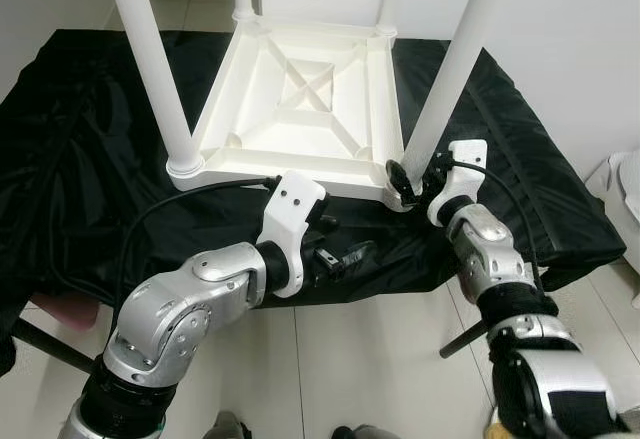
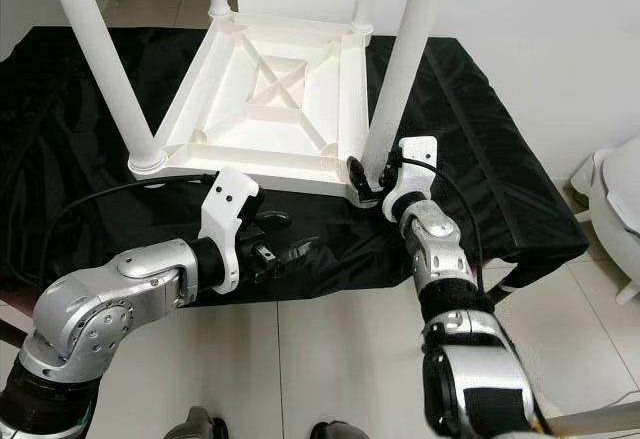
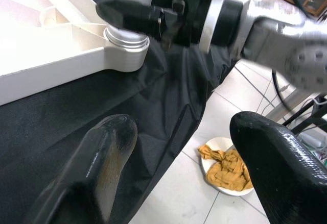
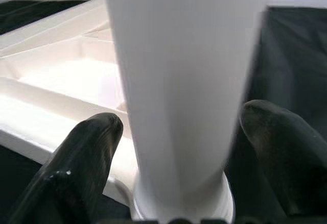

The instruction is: Building children table

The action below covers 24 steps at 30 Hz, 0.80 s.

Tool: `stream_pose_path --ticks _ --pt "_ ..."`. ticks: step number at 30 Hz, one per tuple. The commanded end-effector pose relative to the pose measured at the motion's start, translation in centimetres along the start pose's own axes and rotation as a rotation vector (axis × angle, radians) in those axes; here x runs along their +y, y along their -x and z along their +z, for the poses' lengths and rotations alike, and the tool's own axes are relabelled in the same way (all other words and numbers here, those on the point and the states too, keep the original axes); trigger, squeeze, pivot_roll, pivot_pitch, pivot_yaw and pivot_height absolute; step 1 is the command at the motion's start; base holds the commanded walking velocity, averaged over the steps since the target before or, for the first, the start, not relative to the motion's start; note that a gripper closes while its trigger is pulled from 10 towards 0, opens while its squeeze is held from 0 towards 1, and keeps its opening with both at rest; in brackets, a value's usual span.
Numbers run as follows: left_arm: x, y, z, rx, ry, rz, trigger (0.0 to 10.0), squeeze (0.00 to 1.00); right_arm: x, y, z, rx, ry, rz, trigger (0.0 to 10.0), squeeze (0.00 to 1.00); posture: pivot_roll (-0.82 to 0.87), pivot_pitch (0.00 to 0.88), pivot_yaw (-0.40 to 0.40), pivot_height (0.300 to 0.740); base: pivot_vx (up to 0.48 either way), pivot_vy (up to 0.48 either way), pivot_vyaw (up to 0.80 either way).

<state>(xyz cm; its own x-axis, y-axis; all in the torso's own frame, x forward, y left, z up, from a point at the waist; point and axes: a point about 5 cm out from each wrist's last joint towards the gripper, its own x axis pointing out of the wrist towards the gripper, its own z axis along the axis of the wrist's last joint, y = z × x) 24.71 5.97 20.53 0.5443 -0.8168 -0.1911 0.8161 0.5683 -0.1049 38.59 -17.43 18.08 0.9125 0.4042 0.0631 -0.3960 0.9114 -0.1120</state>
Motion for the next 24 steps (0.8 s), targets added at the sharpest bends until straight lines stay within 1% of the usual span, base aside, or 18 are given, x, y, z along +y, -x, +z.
stream_pose_path --ticks 1,2,3,6,8,10,15,16,17,18,19,20,21,22,23,24 --pt "-0.5 0.0 0.1 0.005 -0.012 -0.052 10.0 0.0 0.1 -0.2 0.0 0.012 0.011 0.06 10.0 0.0 0.03 0.097 -0.011 0.74 0.0 0.0 0.0" --pt "-0.5 0.0 0.2 0.005 -0.013 -0.051 10.0 0.0 0.2 -0.3 -0.1 0.035 0.023 0.096 10.0 0.0 0.03 0.097 -0.009 0.74 0.0 0.0 0.0" --pt "-0.5 0.0 0.2 0.005 -0.013 -0.051 10.0 0.0 0.2 -0.3 -0.1 0.035 0.023 0.096 10.0 0.0 0.03 0.097 -0.009 0.74 0.0 0.0 0.0" --pt "-0.4 0.1 0.2 0.005 -0.016 -0.05 10.0 0.0 0.2 -0.5 -0.2 0.087 0.053 0.164 10.0 0.0 0.04 0.097 -0.007 0.74 0.0 0.0 0.0" --pt "-0.4 0.1 0.2 0.005 -0.016 -0.05 10.0 0.0 0.2 -0.5 -0.2 0.087 0.053 0.164 10.0 0.0 0.04 0.097 -0.007 0.74 0.0 0.0 0.0" --pt "-0.5 0.1 0.3 0.004 -0.017 -0.049 10.0 0.0 0.1 -0.6 -0.3 0.13 0.046 0.191 10.0 0.0 0.04 0.098 -0.008 0.74 0.0 0.0 0.0" --pt "-0.5 0.2 0.3 0.004 -0.018 -0.049 10.0 0.0 -0.1 -0.6 -0.7 0.173 0.041 0.202 10.0 0.0 0.04 0.1 -0.011 0.74 0.0 0.0 0.0" --pt "-0.5 0.2 0.3 0.003 -0.017 -0.048 10.0 0.0 -0.1 -0.5 -0.9 0.191 0.037 0.206 9.5 0.0 0.04 0.1 -0.011 0.74 0.0 0.0 0.0" --pt "-0.5 0.2 0.3 0.003 -0.017 -0.048 10.0 0.0 -0.1 -0.5 -0.9 0.191 0.037 0.206 9.5 0.0 0.04 0.1 -0.011 0.74 0.0 0.0 0.0" --pt "-0.5 0.2 0.3 0.003 -0.017 -0.047 10.0 0.0 -0.2 -0.4 -1.1 0.206 0.027 0.21 5.3 0.0 0.04 0.101 -0.011 0.74 0.0 0.0 0.0" --pt "-0.5 0.2 0.3 0.003 -0.017 -0.047 10.0 0.0 -0.2 -0.4 -1.1 0.206 0.027 0.21 5.3 0.0 0.04 0.101 -0.011 0.74 0.0 0.0 0.0" --pt "-0.5 0.2 0.3 0.002 -0.017 -0.047 10.0 0.0 -0.2 -0.2 -1.4 0.221 0.013 0.211 3.4 0.0 0.04 0.1 -0.01 0.74 0.0 0.0 0.0" --pt "-0.5 0.2 0.3 0.002 -0.017 -0.047 10.0 0.0 -0.2 -0.2 -1.4 0.221 0.013 0.211 3.4 0.0 0.04 0.1 -0.01 0.74 0.0 0.0 0.0" --pt "-0.5 0.2 0.3 0.002 -0.017 -0.048 10.0 0.0 -0.3 -0.1 -1.7 0.229 0.014 0.214 0.9 0.0 0.04 0.1 -0.009 0.74 0.0 0.0 0.0" --pt "-0.5 0.2 0.3 0.002 -0.017 -0.048 10.0 0.0 -0.3 -0.1 -1.7 0.229 0.014 0.214 0.9 0.0 0.04 0.1 -0.009 0.74 0.0 0.0 0.0" --pt "-0.5 0.2 0.3 0.002 -0.018 -0.048 10.0 0.0 -0.3 0.1 -2.0 0.241 0.005 0.22 0.0 0.0 0.04 0.099 -0.006 0.74 0.0 0.0 0.0"
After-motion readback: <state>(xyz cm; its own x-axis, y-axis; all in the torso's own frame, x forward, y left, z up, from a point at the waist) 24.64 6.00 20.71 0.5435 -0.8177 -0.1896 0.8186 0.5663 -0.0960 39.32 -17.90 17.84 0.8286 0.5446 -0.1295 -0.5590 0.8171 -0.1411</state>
